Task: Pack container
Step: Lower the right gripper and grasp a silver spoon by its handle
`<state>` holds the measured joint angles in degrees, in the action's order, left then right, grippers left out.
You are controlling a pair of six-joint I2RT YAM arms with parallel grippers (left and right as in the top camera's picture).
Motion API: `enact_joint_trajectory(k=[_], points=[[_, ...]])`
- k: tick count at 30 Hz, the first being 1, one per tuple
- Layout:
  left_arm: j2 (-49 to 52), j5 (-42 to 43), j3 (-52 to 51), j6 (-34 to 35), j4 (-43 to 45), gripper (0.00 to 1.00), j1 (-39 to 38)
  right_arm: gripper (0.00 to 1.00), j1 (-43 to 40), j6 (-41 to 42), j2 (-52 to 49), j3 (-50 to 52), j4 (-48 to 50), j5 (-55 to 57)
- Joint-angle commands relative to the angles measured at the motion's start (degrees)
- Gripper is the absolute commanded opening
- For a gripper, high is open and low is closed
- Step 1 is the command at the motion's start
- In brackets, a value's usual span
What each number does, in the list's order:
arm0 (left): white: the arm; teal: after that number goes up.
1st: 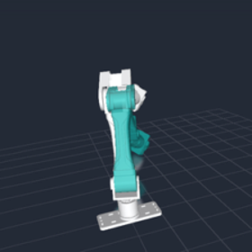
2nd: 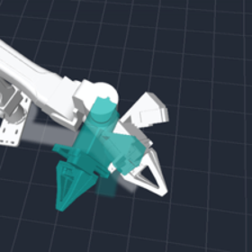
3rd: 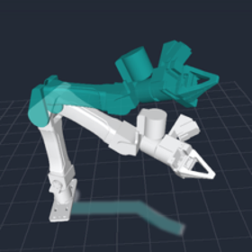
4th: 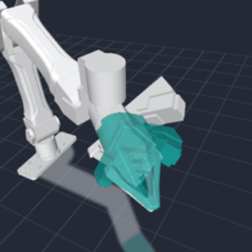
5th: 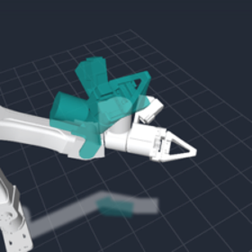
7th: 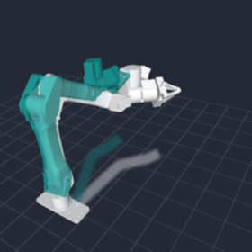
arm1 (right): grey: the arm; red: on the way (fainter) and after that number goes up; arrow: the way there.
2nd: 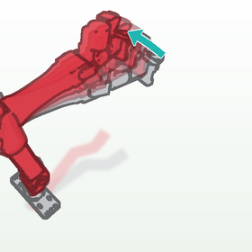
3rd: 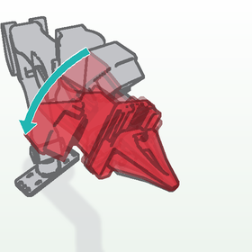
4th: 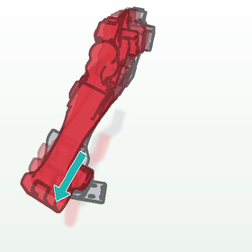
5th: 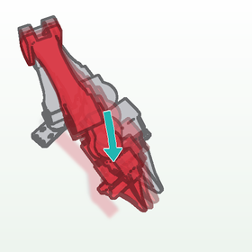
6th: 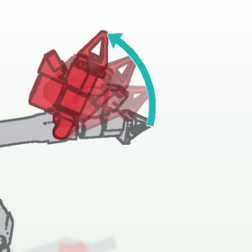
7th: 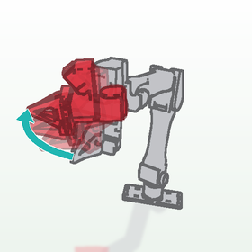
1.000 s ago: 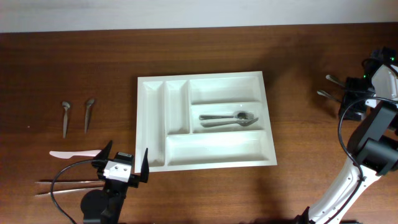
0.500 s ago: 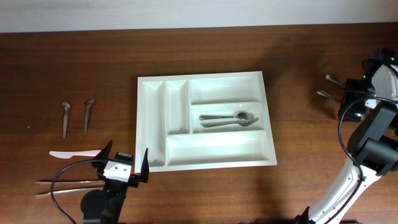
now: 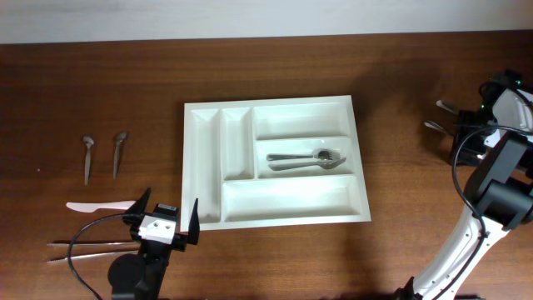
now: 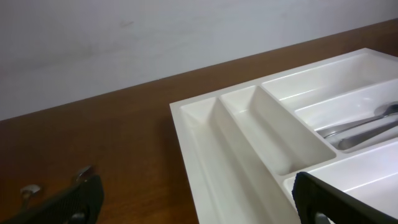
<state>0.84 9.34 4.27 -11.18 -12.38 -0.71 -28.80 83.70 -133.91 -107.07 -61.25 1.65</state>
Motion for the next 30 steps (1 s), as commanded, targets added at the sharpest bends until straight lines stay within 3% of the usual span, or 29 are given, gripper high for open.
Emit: enact_joint_trajectory(k=[1,8,14,19,25,30], points=[[-0.44,-0.39,-0.42,-0.94,0.22,0.99,0.24,0.99,-0.17,-0.50,-0.61,-0.85,0.15,0.55],[-0.44,-0.37,-0.42,-0.94,0.20,0.99,0.24,0.99,-0.17,-0.48,-1.03,-0.85,-0.70,-0.04],[-0.44,-0.37,-0.42,-0.94,0.22,0.99,0.24,0.91,-0.17,-0.48,-1.53,-0.83,-1.57,-0.55],[-0.44,-0.39,-0.42,-0.94,0.22,0.99,0.24,0.66,-0.22,-0.46,-1.53,-0.83,-1.55,-0.26],[-0.44,-0.39,-0.42,-0.94,0.20,0.99,0.24,0.60,-0.22,-0.46,-1.53,-0.83,-1.29,-0.09],[-0.44,-0.39,-0.42,-0.94,0.20,0.99,0.24,0.43,-0.22,-0.48,-1.53,-0.85,-1.36,-0.07]])
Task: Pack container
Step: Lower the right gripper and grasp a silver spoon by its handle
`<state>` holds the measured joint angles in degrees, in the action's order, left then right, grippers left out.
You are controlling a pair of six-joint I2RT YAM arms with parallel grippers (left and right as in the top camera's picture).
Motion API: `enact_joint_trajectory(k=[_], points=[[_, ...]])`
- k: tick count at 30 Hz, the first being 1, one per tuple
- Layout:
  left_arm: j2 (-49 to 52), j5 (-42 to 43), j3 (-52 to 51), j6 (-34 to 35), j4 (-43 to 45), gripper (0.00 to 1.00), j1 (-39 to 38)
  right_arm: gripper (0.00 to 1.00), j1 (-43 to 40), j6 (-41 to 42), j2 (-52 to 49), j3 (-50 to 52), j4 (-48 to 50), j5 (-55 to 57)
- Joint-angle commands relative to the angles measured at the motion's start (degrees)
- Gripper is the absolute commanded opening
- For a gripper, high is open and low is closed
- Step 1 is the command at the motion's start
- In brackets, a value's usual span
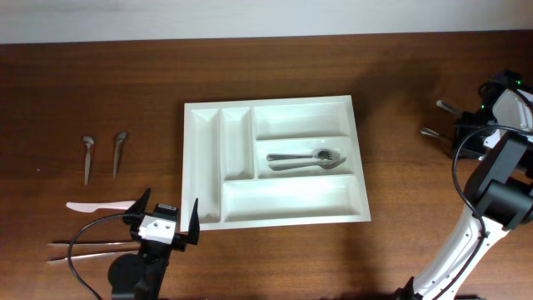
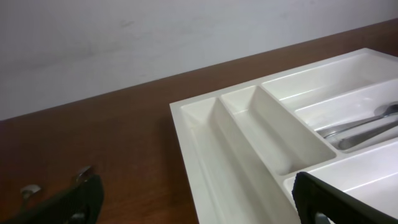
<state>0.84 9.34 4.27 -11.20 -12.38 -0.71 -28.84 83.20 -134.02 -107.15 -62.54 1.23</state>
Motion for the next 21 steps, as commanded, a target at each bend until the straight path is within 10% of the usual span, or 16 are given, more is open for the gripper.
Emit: enact_joint_trajectory(k=[1,21], points=[[-0.44,-0.39,-0.42,-0.92,0.20,0.99,0.24,0.43,-0.17,0.02,-1.42,-0.76,-0.07,0.35],[-0.44,-0.39,-0.42,-0.92,0.22,0.99,0.24,0.09,-0.15,-1.88,-1.36,-0.94,-0.09,0.28]])
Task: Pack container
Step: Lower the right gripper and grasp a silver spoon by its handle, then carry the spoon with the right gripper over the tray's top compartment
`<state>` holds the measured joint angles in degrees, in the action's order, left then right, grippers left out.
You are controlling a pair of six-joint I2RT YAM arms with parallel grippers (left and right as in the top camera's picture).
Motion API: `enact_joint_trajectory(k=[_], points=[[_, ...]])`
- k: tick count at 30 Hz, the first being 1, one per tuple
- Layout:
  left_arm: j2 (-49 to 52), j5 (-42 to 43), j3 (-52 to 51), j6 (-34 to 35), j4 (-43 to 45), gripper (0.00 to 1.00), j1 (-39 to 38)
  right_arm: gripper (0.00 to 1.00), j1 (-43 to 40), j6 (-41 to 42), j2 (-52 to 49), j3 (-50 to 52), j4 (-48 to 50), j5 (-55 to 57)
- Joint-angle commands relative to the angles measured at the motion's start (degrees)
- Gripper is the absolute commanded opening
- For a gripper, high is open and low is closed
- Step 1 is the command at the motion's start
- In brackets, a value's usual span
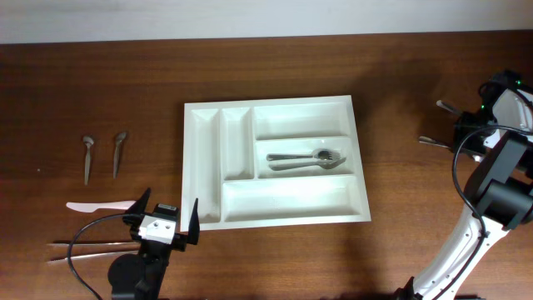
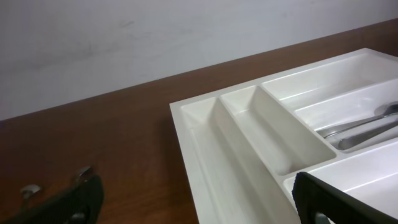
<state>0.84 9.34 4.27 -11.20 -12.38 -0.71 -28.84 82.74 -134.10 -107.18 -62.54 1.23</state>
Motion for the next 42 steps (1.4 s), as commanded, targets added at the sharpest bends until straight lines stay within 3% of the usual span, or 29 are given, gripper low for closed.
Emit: enact_joint_trajectory(k=[1,12,22,29,34,42], points=[[-0.44,-0.39,-0.42,-0.92,0.22,0.99,0.24,0.06,-0.15,-2.32,-1.27,-1.20,-0.13,0.31],[-0.44,-0.39,-0.42,-0.92,0.22,0.99,0.24,0.04,0.11,-6.58,-1.27,-12.68,-5.38,0.92],[-0.44,-0.39,-0.42,-0.92,0.22,0.99,0.24,0.04,5.46,-7.06,-1.25,-23.61,-19.65,-4.22],[-0.44,-0.39,-0.42,-0.92,0.22,0.99,0.24,0.04,13.73,-2.78,-1.16,-23.67,-27.80,-8.98],[-0.44,-0.39,-0.42,-0.92,0.22,0.99,0.24,0.04,21.55,-2.71,-1.16,-23.67,-27.65,-9.03],[-0.44,-0.39,-0.42,-0.92,0.22,0.99,0.24,0.04,33.27,4.37,-1.16,-23.67,-24.11,-9.16]])
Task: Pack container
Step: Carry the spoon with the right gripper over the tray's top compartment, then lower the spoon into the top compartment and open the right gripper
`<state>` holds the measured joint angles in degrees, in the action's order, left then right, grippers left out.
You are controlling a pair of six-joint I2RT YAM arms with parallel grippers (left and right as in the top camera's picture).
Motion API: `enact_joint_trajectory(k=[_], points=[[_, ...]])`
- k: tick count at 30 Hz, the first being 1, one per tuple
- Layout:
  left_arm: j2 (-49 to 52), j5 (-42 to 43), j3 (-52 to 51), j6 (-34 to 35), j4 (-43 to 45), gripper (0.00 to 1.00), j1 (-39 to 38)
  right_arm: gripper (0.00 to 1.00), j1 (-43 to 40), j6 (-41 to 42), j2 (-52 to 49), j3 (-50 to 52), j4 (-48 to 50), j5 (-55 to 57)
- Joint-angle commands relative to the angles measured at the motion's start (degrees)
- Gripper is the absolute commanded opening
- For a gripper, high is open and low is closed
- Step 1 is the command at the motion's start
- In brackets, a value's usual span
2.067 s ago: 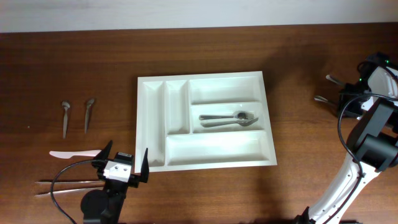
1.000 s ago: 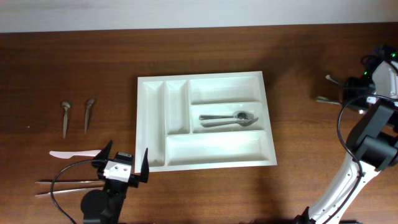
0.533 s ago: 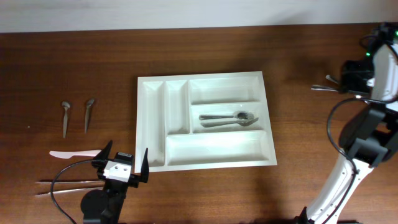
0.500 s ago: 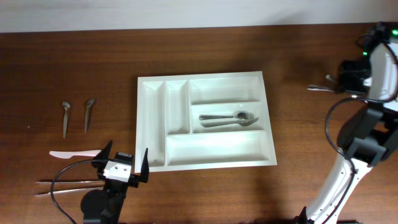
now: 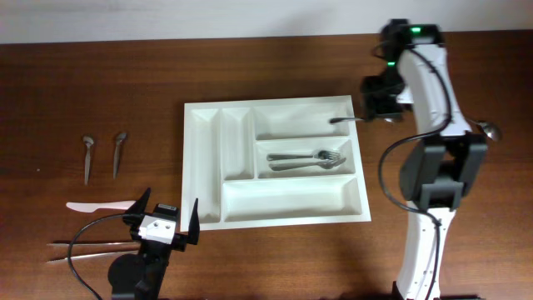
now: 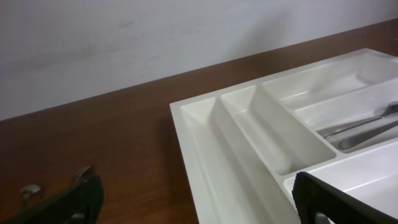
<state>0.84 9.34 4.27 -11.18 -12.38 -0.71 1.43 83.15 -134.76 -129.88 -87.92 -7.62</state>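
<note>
The white cutlery tray point(image 5: 210, 175) lies mid-table, with forks point(image 5: 306, 158) in its middle right compartment. My right gripper point(image 5: 372, 115) hangs over the tray's far right corner, shut on a metal utensil point(image 5: 343, 120) whose free end points left over the top right compartment. My left gripper point(image 5: 164, 218) stands open at the tray's near left corner, nothing between its fingers point(image 6: 68, 200). In the left wrist view the tray point(image 6: 205, 143) and the forks point(image 6: 360, 126) show ahead of the left gripper point(image 6: 199, 200).
Left of the tray lie two small spoons point(image 5: 87, 157) point(image 5: 118, 152), a pink knife point(image 5: 98, 205) and long metal pieces point(image 5: 83, 245). A spoon point(image 5: 487, 129) rests on the table at the far right, beside the right arm.
My right arm has swung from the table's far right edge to the tray's far right corner, carrying a metal utensil that now points over the top right compartment. The left gripper has not moved.
My right gripper stayed at the far right edge by two metal utensils; one of them shifted a little at each moment. Now that gripper holds a utensil over the tray's top right compartment. The left gripper stayed open at the tray's near left corner.
</note>
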Motion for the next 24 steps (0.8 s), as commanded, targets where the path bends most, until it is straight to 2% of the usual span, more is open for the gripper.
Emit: enact_joint_trajectory(k=[1,13,22,24], points=[[-0.44,-0.39,-0.42,-0.94,0.22,0.99,0.24,0.04,4.04,4.66,-0.50,-0.96,1.99,-0.44],[-0.44,-0.37,-0.42,-0.94,0.22,0.99,0.24,0.04,14.47,10.91,-0.52,-0.94,8.79,0.22],[-0.44,-0.39,-0.42,-0.94,0.22,0.99,0.24,0.05,16.15,13.44,-0.61,-0.90,10.86,0.98],[-0.44,-0.39,-0.42,-0.94,0.20,0.99,0.24,0.09,16.15,14.08,-0.61,-0.90,10.91,1.01]])
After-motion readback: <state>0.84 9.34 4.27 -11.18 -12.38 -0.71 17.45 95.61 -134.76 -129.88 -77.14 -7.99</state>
